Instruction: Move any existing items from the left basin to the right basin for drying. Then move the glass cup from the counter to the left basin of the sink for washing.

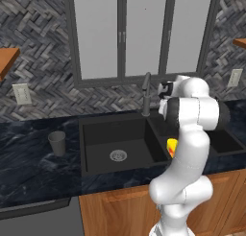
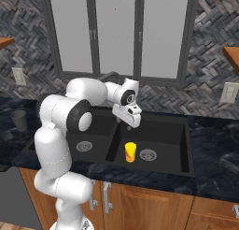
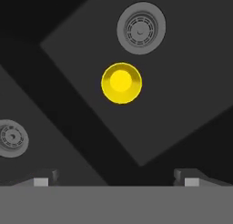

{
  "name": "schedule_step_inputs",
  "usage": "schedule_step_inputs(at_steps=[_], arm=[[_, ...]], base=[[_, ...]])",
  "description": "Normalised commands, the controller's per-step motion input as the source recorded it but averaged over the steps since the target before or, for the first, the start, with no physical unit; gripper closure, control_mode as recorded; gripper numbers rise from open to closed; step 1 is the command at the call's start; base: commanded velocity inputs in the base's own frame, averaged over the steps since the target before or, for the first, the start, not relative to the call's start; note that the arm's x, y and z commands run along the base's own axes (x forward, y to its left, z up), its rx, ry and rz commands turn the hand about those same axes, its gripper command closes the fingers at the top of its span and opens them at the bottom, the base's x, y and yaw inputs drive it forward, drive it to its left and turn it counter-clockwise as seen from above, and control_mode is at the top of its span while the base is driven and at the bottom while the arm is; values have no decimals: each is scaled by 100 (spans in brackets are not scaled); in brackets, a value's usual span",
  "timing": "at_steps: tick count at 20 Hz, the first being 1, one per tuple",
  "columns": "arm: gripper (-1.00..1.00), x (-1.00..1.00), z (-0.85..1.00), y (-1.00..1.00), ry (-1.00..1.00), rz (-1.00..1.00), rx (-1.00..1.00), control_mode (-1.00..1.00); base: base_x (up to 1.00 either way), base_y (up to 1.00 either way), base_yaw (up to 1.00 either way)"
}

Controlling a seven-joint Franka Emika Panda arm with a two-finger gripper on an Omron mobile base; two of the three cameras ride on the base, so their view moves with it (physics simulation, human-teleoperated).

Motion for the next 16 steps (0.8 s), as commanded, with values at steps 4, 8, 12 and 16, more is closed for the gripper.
schedule_step_inputs(at_steps=[4,8,12,16], arm=[[-100,-14,6,35,0,3,-1,-100],[-100,-13,8,40,0,5,-2,-100],[-100,-13,8,43,0,6,-2,-100],[-100,-12,7,46,0,6,-2,-100]], base=[[0,0,0],[0,0,0],[0,0,0],[0,0,0]])
